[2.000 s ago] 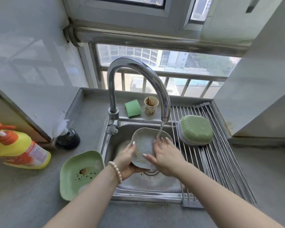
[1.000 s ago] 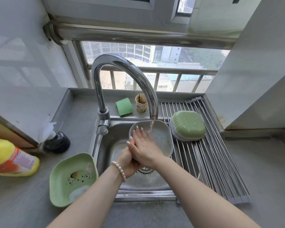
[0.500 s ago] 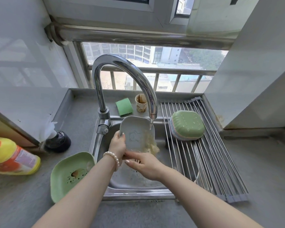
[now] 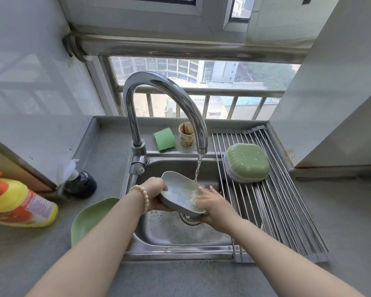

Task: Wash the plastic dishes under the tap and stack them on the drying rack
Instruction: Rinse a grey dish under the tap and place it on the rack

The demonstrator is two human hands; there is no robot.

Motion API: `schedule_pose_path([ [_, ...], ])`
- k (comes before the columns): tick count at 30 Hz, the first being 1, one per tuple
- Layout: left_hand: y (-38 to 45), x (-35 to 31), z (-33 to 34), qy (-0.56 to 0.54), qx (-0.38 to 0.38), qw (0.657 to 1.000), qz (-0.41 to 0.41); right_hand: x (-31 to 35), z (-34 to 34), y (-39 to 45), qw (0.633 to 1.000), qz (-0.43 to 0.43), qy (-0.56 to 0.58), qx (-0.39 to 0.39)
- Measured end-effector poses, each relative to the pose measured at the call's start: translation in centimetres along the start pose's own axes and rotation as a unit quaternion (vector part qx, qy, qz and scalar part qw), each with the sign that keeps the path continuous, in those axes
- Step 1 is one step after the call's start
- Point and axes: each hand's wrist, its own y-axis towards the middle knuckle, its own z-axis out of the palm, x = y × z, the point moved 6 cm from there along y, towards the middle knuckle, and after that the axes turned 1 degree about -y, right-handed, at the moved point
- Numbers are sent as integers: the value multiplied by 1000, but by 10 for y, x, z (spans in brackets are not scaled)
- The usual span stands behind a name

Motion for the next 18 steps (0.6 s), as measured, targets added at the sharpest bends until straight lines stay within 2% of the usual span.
schedule_pose_path([
  [2, 4, 2, 4, -110, 26, 994, -8, 1, -13, -5, 981, 49, 175, -76],
  [3, 5, 1, 9, -171, 40, 984, -2, 0, -20, -8, 966, 76, 224, -106],
  [6, 6, -2, 27, -304, 72, 949, 42, -2, -31, -7, 933, 125, 300, -151],
  [8, 5, -7, 38, -363, 76, 926, 75, -1, -37, -6, 915, 124, 337, -184],
  [10, 7, -11, 44, -392, 63, 913, 92, -5, -42, -9, 915, 110, 315, -226],
  [13, 17, -11, 43, -335, 45, 935, 105, 1, -54, -15, 933, 78, 223, -271],
  [18, 32, -2, 40, -137, 37, 981, 129, 18, -76, -20, 961, -35, 38, -271],
])
